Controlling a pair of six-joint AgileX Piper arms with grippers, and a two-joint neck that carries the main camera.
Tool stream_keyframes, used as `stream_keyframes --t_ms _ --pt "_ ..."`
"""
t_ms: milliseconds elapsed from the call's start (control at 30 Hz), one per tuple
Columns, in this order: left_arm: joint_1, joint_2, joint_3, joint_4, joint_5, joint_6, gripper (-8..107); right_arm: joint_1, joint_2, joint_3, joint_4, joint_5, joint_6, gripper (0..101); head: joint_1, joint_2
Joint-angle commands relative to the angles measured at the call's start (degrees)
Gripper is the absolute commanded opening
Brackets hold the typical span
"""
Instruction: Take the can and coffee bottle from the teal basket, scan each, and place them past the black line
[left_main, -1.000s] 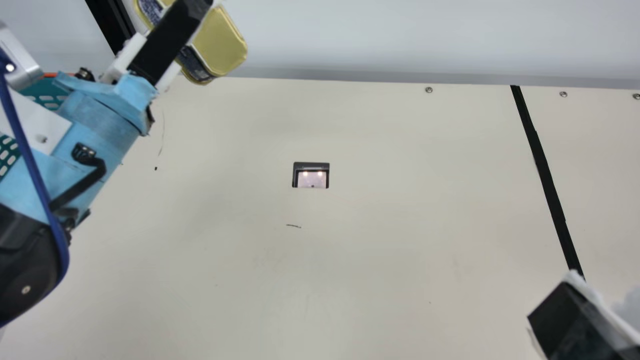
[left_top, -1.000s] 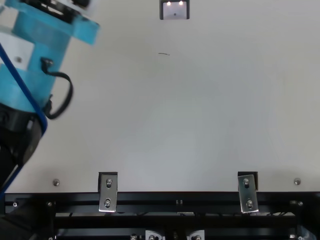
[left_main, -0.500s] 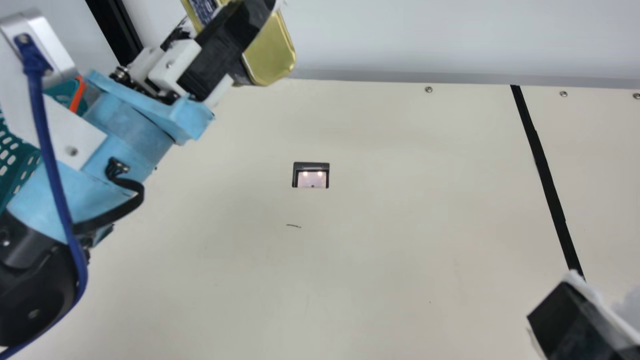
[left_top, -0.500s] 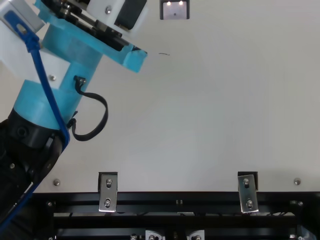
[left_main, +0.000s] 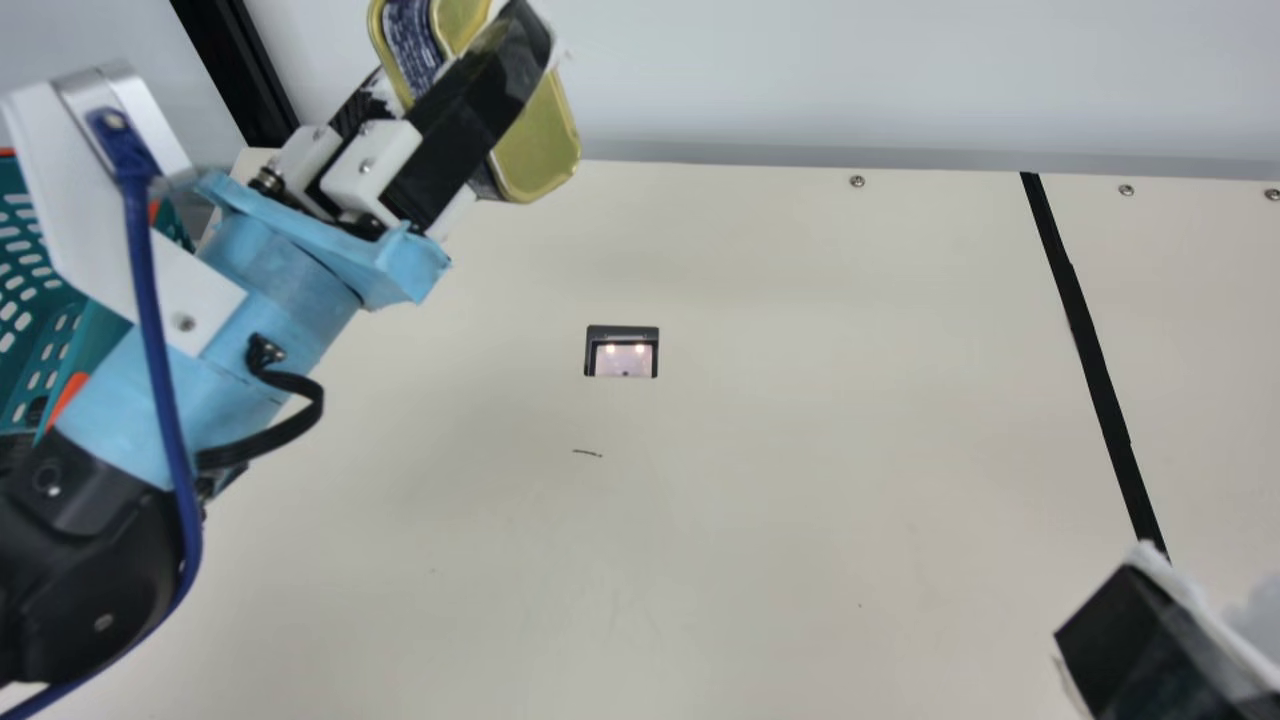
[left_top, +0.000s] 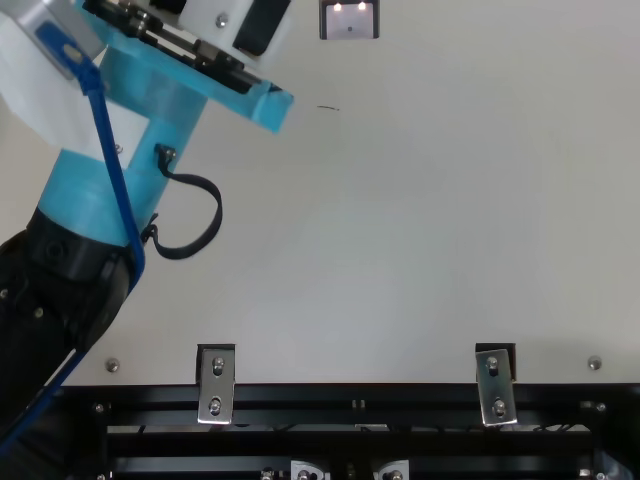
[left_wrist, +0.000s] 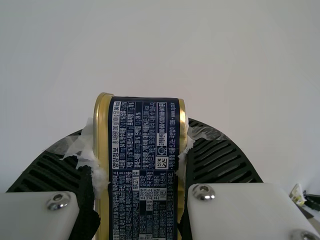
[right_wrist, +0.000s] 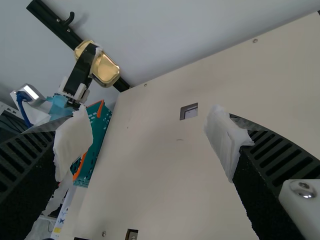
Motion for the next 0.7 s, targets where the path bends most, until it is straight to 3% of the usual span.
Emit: stream_keyframes --t_ms 0,333,667 --pt "1.04 1.39 0.62 0.20 -0.70 0.21 10 0.00 0.00 0.00 0.00 0.00 0.00 101 -0.18 -0.57" --pt "4.37 6.31 1.71 0.12 -1.55 -0.91 10 0.00 0.00 0.00 0.00 0.00 0.00 101 -0.18 -0.57" --pt "6.48 7.87 -0.80 -7.88 6.14 -9.95 10 0.00 0.00 0.00 0.00 0.00 0.00 101 -0.18 -0.57"
